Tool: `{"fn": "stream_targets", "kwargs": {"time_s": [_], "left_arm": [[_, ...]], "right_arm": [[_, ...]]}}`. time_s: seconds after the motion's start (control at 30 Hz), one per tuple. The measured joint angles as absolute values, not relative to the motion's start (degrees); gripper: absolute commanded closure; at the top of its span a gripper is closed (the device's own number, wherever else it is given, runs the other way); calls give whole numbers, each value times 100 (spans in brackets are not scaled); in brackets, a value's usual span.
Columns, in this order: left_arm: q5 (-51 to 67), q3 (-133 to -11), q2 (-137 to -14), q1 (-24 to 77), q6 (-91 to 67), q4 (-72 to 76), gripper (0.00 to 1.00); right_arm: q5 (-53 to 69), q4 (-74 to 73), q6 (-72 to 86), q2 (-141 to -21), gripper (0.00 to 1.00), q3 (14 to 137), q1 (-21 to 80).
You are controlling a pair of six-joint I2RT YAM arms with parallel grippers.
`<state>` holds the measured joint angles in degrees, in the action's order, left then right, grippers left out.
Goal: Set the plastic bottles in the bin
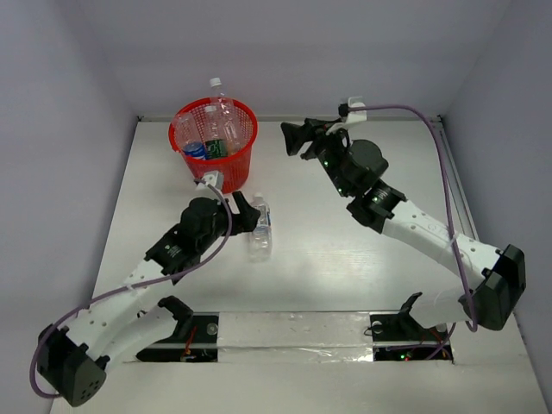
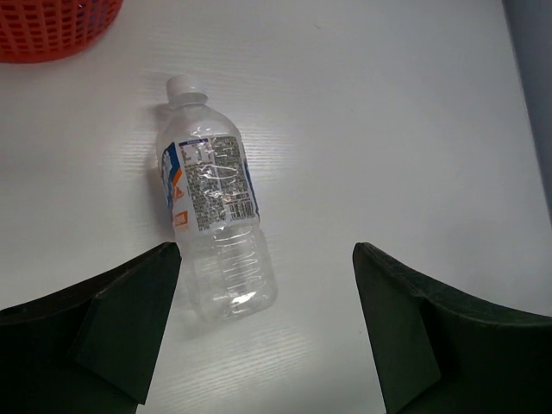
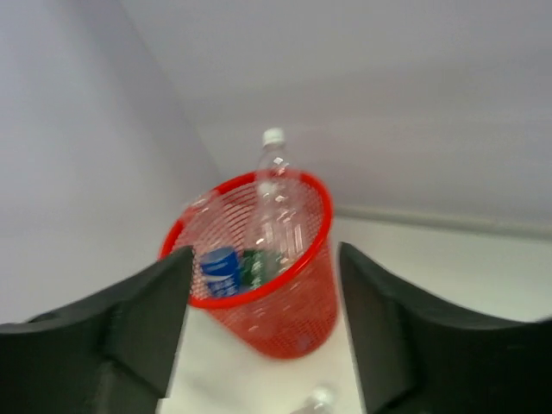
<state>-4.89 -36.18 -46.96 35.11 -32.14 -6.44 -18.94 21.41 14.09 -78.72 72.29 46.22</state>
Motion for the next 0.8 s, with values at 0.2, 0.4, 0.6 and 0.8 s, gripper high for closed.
{"fn": "stream_targets", "kwargs": {"time_s": [0.2,0.4,0.6,0.8], "left_arm": [[-1044,-3612,-6101,3929,-3402,-187,19],[-1531,-3730,-7098,3942,-3409,51,19],[-1951,-4292,-8031,3942,-3282,287,19],[-2233,-4742,-8938,3944,-3096,438,22]], "right_arm": [[-1466,2104,1846,-7321,12,6379,4622],[-1157,2104,2053,-6864,11,5929,4624],[-882,2132,2189,-6707,11,5734,4624],[-703,2117,2272,-6709,11,5537,4624]]}}
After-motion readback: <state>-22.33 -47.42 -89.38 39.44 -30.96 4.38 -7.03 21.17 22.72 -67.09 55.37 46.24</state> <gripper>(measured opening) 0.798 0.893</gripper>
